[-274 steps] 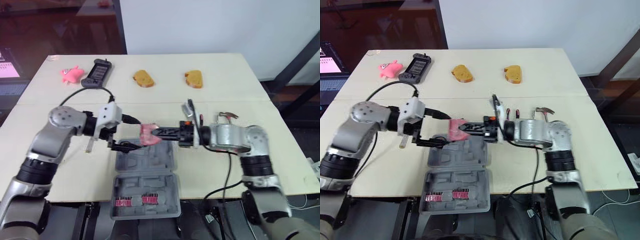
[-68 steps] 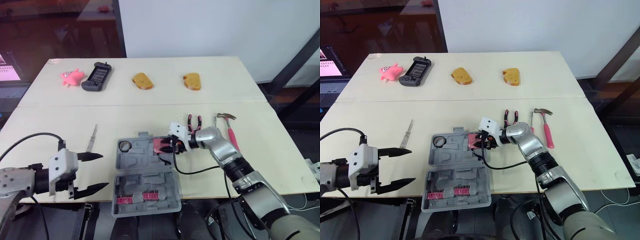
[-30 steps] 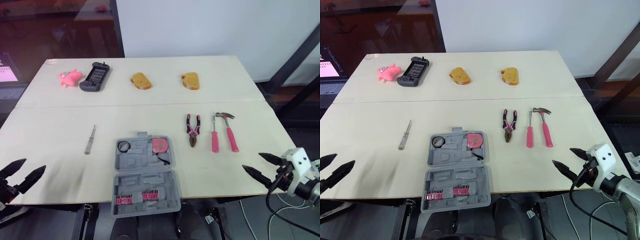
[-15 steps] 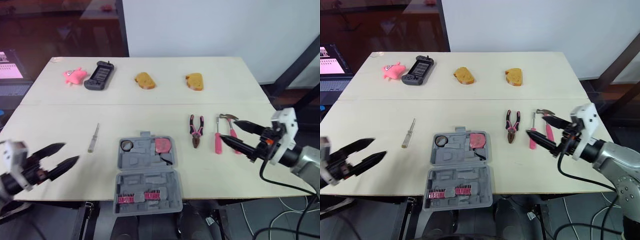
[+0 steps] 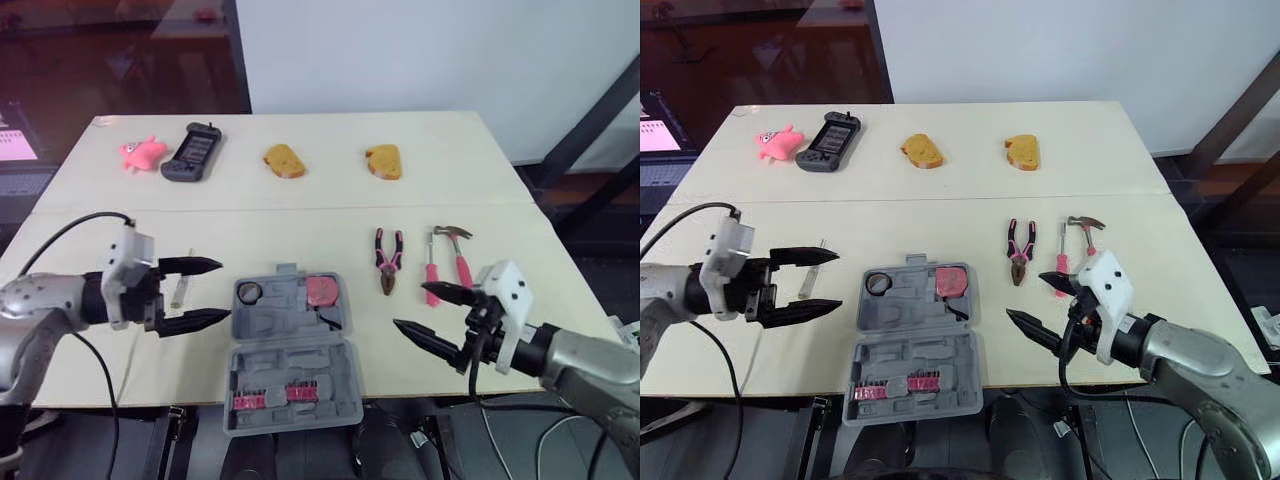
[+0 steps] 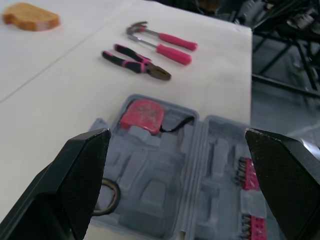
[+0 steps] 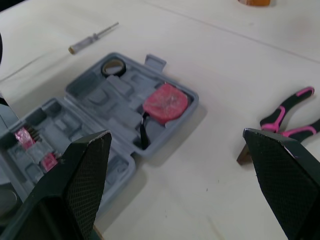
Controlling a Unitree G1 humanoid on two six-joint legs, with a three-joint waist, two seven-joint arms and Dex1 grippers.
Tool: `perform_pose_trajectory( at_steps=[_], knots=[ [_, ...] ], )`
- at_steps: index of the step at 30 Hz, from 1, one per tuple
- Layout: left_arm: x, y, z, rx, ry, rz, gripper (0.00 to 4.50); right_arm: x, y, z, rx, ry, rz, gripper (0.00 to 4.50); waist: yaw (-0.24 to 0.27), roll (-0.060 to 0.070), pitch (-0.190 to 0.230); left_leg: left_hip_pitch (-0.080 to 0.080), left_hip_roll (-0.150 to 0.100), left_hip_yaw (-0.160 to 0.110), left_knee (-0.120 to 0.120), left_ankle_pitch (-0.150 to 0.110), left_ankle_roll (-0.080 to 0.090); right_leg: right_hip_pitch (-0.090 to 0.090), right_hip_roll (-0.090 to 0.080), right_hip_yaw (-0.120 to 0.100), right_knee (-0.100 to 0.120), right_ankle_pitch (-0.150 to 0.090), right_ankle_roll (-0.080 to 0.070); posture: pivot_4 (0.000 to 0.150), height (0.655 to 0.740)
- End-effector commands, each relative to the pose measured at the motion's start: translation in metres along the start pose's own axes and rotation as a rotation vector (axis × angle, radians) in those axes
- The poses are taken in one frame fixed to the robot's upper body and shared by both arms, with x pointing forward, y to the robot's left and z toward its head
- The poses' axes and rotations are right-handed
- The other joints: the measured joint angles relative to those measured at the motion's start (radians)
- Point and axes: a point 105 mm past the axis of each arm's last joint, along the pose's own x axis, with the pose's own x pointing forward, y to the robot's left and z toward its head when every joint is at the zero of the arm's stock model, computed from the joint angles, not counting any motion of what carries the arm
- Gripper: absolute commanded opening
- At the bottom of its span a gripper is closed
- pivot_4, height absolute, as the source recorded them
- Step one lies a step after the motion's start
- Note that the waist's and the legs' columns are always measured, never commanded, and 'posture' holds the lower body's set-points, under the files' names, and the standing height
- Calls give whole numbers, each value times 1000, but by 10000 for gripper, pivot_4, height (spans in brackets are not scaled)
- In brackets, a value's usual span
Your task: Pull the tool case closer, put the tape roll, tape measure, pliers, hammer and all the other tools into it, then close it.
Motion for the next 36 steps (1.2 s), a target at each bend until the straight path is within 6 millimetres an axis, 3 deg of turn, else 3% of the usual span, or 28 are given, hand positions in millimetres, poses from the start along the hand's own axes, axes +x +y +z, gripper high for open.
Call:
perform_pose_trajectory(
  at_steps=[1,8,14,21,27,32,36],
  knots=[
    [-3,6,-12,39,97,20,45000,4,4,0,-113,24,33,44473,0,0,0,0,0,0,0,0,0,0,0,0,0,0,0,1500,7400],
    [-3,-1,-18,71,111,-7,45000,16,-10,-4,-140,13,48,44473,5,0,0,0,0,0,0,0,0,0,0,0,0,0,0,1500,7400],
    [0,-7,-10,102,93,-35,45000,31,-41,-24,-108,57,-101,44473,4,0,0,0,0,0,1,0,0,0,0,0,0,0,0,1500,7400],
    [8,-10,5,157,65,-58,45000,80,-76,-38,28,39,-288,44473,0,1,1,0,0,0,0,0,0,-1,0,0,2,0,0,1500,7400],
    [10,-8,8,167,52,-24,45000,109,-91,-38,136,13,-388,44473,1,1,1,0,0,0,0,0,0,-1,0,0,3,1,3,1500,7400],
    [7,-7,5,155,54,17,45000,118,-95,-46,201,13,-467,44473,0,1,1,0,0,0,0,0,0,-1,0,0,3,2,4,1500,7400],
    [4,-8,2,151,60,36,45000,119,-91,-41,231,-25,-515,44473,-1,1,1,0,0,0,0,0,0,-3,0,0,5,2,4,1500,7400]
  ],
)
